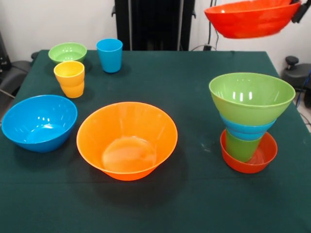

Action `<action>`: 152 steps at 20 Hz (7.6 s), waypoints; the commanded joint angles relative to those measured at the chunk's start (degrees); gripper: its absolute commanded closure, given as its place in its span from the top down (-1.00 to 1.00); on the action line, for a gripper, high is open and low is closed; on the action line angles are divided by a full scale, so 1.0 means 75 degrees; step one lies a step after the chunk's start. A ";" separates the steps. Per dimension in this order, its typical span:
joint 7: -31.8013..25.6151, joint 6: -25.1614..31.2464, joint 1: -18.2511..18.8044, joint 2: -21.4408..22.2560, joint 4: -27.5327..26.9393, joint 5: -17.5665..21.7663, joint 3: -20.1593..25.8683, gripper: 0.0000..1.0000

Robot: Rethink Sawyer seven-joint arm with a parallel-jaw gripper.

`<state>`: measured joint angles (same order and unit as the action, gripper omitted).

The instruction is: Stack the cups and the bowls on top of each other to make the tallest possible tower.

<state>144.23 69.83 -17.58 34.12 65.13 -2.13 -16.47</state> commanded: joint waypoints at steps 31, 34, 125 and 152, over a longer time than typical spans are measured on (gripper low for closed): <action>-0.0150 0.2038 0.0341 -0.1947 -0.3103 0.0241 0.0401 -1.00; -0.0124 0.2096 0.0380 -0.2136 -0.3414 0.0256 0.0403 -1.00; -0.1231 0.3419 0.0928 -0.3882 -0.6099 -0.0219 -0.0558 -1.00; -0.1256 0.3288 0.0957 -0.3890 -0.6025 -0.0220 -0.0551 -1.00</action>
<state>144.23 94.58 -11.71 6.78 18.56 -4.86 -24.43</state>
